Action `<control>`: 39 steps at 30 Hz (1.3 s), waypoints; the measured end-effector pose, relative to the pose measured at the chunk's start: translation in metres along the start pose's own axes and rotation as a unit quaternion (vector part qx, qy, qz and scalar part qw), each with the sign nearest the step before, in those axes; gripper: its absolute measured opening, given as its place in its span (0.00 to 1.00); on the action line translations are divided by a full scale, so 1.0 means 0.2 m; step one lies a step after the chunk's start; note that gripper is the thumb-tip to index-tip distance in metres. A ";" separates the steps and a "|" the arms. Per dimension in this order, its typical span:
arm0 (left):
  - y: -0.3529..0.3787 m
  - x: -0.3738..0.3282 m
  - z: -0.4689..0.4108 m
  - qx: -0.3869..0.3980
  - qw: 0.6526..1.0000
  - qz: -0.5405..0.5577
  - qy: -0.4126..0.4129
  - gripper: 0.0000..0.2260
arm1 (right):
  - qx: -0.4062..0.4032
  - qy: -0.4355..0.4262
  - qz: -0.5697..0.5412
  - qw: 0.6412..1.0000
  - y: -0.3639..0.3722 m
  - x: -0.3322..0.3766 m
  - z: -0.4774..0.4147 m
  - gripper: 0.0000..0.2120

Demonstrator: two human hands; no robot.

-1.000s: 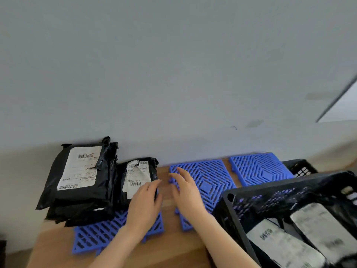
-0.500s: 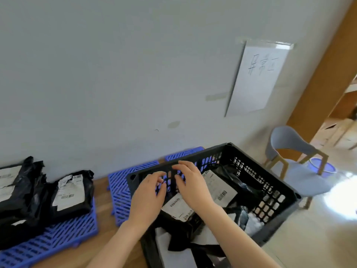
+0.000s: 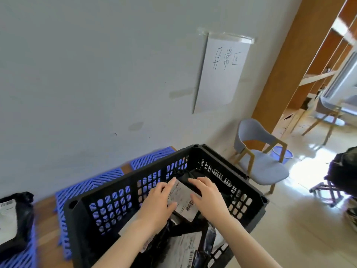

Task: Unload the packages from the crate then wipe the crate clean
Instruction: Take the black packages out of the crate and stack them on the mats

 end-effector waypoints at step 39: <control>-0.45 -0.18 0.46 -0.218 0.972 0.022 -0.083 0.35 | -0.040 -0.101 -0.343 0.933 -0.27 0.46 0.15 0.21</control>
Point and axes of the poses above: each hand's wrist, its own z-axis away from the middle knuckle, its own y-axis out of the palm, x = y × z, the point moved 9 cm from there along -z, towards the middle knuckle, and after that the axes turned 15 degrees about y, right-handed, at the moved point
